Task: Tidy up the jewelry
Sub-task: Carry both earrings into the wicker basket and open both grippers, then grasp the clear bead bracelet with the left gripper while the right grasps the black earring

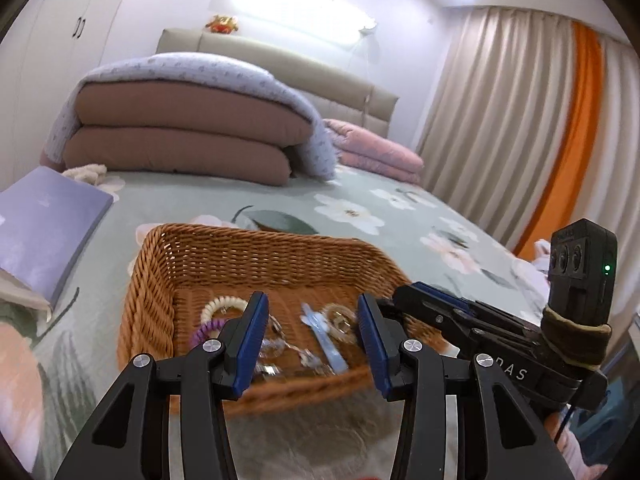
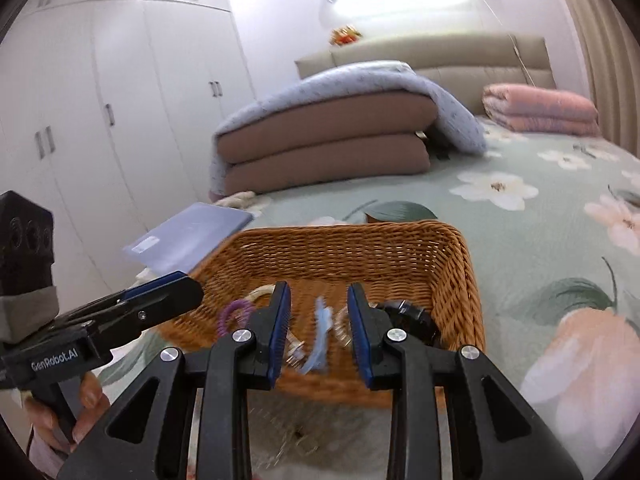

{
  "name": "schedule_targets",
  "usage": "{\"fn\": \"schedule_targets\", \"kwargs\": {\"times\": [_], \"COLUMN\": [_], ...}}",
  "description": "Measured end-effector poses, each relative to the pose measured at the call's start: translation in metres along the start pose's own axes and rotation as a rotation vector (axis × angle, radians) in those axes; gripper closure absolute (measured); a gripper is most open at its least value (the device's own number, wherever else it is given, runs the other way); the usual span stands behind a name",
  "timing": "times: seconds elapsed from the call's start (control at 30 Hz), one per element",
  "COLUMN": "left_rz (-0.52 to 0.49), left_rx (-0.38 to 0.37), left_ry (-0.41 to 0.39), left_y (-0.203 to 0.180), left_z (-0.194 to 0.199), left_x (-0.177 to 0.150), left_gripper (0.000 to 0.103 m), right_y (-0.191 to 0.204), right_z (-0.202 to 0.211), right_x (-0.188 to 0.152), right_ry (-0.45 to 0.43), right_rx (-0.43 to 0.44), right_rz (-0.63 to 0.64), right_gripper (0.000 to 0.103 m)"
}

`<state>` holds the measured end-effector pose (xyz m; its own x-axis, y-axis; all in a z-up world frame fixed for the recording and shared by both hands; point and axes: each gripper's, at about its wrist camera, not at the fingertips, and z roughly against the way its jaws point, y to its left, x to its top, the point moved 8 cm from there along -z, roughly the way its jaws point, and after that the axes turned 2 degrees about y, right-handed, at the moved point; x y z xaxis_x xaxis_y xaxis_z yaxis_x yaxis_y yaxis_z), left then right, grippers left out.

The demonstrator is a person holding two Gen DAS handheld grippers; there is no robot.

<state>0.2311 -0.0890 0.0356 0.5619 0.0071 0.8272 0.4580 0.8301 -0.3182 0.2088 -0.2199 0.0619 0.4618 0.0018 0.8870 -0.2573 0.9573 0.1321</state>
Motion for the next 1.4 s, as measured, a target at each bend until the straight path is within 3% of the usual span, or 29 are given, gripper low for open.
{"fn": "schedule_targets", "kwargs": {"times": [0.2,0.37,0.57,0.93,1.1,1.17,1.27,1.4], "left_rz": [-0.037,-0.052,0.014,0.003,-0.003,-0.022,-0.068,-0.052], "left_rx": [-0.031,0.044,0.061,0.106,0.121,0.147,0.179,0.176], "left_ry": [0.093,0.202,0.257,0.357,0.361,0.361,0.361,0.352], "left_y": [-0.012,-0.003,0.018,0.021,0.021,0.02,0.016,0.016], "left_z": [0.026,0.017,-0.001,-0.029,-0.031,-0.032,-0.035,-0.029], "left_x": [-0.047,-0.081,-0.092,-0.103,-0.106,-0.106,-0.108,-0.108], "left_gripper": [0.056,0.056,0.056,0.056,0.056,0.061,0.09,0.093], "right_y": [0.005,-0.002,0.001,-0.009,-0.01,-0.008,-0.005,-0.002], "right_z": [0.022,0.02,0.006,-0.002,-0.01,-0.012,-0.012,-0.017], "right_x": [-0.045,-0.061,-0.076,-0.082,-0.088,-0.089,-0.09,-0.093], "right_ry": [0.073,0.127,0.19,0.232,0.273,0.28,0.28,0.301], "right_rx": [-0.015,-0.023,-0.057,-0.056,-0.059,-0.062,-0.062,-0.049], "right_rz": [0.017,-0.007,0.038,-0.005,-0.005,0.003,0.013,0.027], "right_gripper": [0.07,0.07,0.07,0.07,0.07,0.07,0.07,0.07]}}
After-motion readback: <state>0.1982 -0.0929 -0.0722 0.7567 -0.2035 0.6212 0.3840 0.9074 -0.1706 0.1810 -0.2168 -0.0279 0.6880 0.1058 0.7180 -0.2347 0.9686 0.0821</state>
